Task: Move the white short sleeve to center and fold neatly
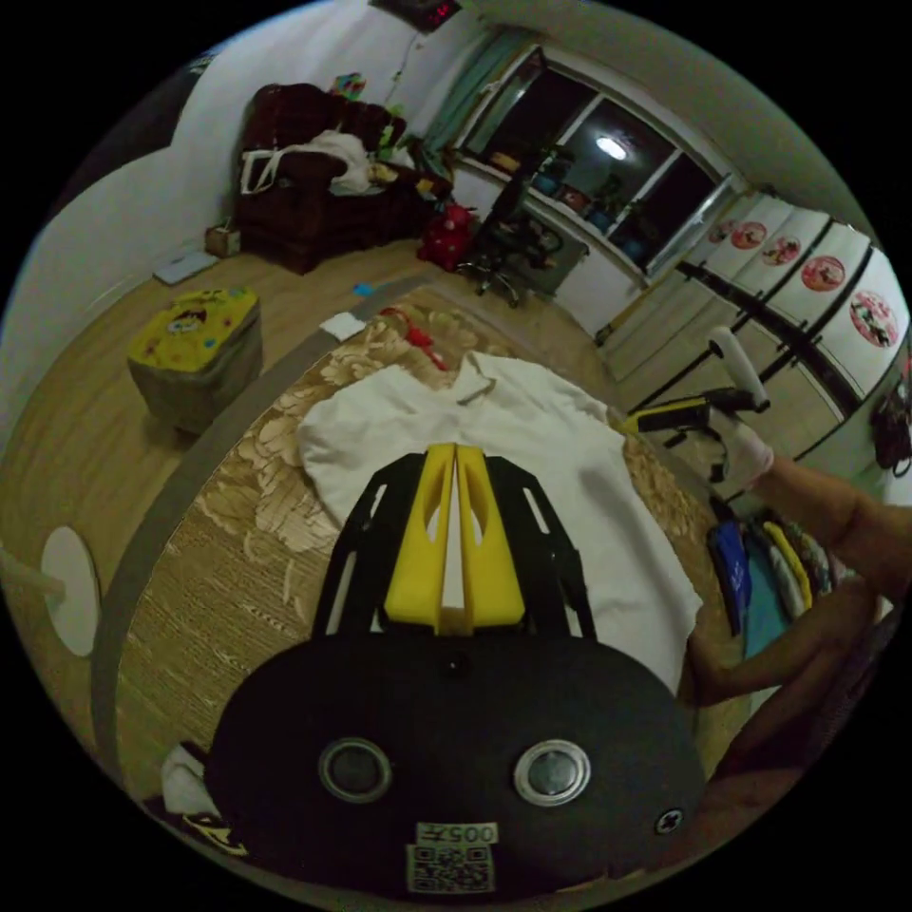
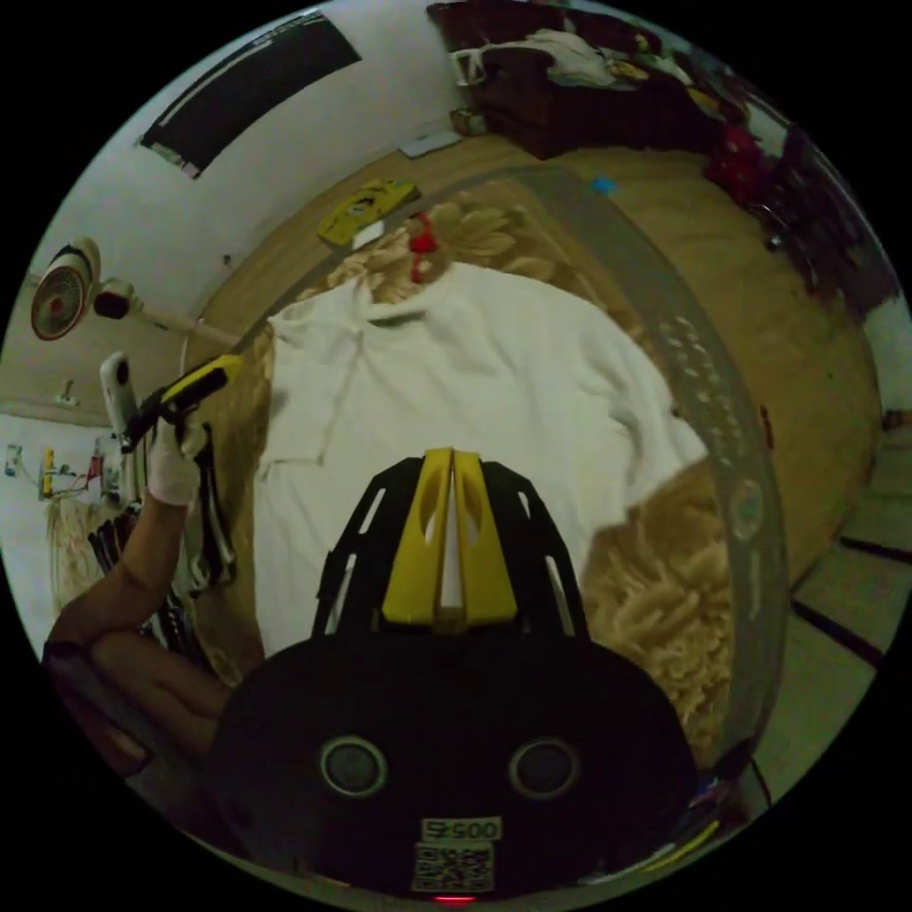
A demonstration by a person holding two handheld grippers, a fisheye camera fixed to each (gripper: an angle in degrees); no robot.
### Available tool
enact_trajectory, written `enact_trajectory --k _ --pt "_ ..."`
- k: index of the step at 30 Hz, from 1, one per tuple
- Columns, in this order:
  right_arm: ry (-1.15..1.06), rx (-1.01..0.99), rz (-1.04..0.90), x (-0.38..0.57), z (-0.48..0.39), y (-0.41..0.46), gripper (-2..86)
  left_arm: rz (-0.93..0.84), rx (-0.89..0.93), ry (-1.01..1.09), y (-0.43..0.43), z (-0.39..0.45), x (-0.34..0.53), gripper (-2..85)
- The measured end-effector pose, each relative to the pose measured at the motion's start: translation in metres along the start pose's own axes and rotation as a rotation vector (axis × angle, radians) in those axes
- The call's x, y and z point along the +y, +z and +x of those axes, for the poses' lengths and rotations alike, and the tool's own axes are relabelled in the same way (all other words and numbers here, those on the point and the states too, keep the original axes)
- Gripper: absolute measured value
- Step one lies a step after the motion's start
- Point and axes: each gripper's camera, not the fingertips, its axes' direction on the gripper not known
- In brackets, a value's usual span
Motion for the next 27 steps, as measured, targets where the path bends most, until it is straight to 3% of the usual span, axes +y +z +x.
enact_trajectory --k 4,11,21,27 --pt "0.107 0.073 0.066 0.055 0.093 -0.039 -0.9 -0.063 0.026 0.139 0.003 0.072 -0.030 -0.6" --pt "0.116 -0.034 0.213 0.073 0.207 -0.031 1.9 -0.314 -0.033 0.399 0.060 0.231 -0.067 -0.6" --pt "-0.014 0.056 0.211 0.053 0.268 0.010 5.2 -0.214 -0.053 0.244 0.184 0.347 -0.093 -0.4" --pt "-0.023 0.057 0.254 0.059 0.303 0.014 -0.6 -0.259 -0.070 0.198 0.238 0.388 -0.100 -0.5"
